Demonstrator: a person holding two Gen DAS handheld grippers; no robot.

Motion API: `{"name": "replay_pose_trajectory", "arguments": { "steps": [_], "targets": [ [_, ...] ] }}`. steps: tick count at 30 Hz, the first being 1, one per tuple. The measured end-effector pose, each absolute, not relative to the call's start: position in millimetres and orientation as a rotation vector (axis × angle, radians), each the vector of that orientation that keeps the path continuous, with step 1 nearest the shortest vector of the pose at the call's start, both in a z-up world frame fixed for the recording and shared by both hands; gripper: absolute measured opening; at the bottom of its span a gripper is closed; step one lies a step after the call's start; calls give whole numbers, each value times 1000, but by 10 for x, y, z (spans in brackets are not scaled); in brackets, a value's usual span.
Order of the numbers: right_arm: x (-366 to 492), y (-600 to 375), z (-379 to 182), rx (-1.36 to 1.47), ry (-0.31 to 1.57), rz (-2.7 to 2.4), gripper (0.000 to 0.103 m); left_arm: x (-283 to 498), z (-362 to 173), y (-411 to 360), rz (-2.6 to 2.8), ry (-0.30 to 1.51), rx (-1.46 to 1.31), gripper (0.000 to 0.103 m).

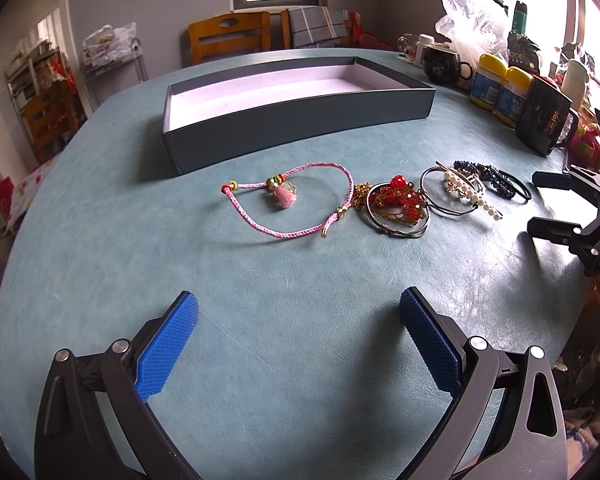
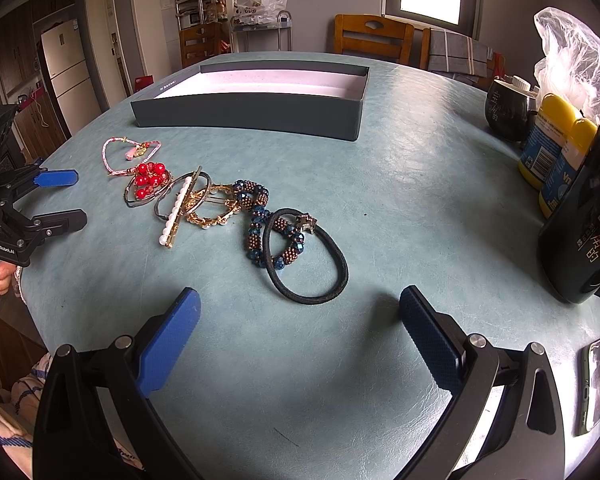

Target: Organize jewelry

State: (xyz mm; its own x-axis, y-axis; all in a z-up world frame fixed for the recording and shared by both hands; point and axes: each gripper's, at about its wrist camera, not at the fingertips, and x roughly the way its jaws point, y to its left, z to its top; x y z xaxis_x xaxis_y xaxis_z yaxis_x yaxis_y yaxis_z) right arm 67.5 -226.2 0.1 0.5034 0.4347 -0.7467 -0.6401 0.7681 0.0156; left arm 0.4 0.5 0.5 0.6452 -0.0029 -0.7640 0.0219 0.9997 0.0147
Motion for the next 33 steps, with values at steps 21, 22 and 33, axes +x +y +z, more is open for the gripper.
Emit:
{"name": "replay_pose_trajectory", "arguments": {
  "steps": [21,22,33],
  "targets": [
    [686,-2261,-9,-279,814,659,99,82,116,2,-31,861,51,99],
    [689,-2260,-13,-279,814,659,99,95,133,8,-30,856,49,99],
    [677,-2230,-18,-287,815,655,98,356,227,91,-11,848,13,91]
  ]
}}
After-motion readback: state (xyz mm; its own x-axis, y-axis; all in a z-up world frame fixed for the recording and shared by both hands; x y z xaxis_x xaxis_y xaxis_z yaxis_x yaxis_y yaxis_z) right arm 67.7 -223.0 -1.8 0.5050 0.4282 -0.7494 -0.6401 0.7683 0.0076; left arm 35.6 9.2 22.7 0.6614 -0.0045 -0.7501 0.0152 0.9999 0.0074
